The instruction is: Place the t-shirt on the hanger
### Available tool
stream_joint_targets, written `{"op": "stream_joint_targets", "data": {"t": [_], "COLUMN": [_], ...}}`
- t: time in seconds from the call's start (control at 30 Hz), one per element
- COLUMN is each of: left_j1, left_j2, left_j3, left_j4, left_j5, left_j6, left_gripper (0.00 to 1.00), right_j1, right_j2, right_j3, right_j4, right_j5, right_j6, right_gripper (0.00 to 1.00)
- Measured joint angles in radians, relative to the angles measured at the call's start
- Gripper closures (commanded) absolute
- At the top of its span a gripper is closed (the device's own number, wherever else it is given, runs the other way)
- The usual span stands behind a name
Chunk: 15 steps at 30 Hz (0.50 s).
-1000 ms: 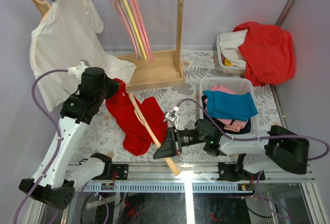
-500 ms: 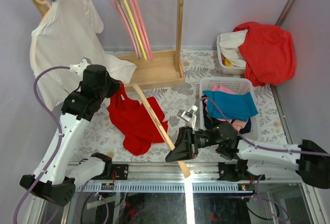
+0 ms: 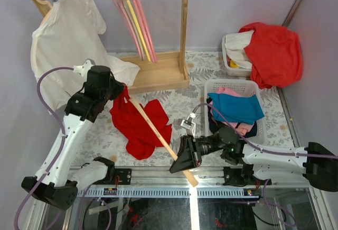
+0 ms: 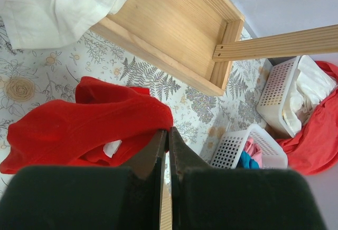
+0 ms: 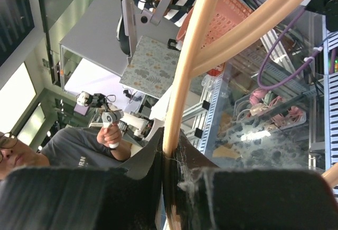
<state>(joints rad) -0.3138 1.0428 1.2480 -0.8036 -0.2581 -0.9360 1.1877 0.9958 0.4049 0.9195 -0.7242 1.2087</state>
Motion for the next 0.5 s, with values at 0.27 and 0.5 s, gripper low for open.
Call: {"op": "stream_joint_targets", "data": {"t": [0.27,0.5], "left_j1": [-0.001,-0.007], "left_j2": [0.006,0.007], "left_j3": [-0.005,-0.005], "left_j4": [0.002,0.002], "left_j5": [0.000,0.001], "left_j6": [0.008,0.011], "left_gripper": [1.00,1.00], "right_j1": [0.056,0.083], "right_j2": [0.055,0.127], "right_j3": [0.000,0.000], "right_j4": [0.063,0.092], "right_j5": [0.002,0.014], "right_j6": [0.022,0.030], "right_gripper": [1.00,1.00]}}
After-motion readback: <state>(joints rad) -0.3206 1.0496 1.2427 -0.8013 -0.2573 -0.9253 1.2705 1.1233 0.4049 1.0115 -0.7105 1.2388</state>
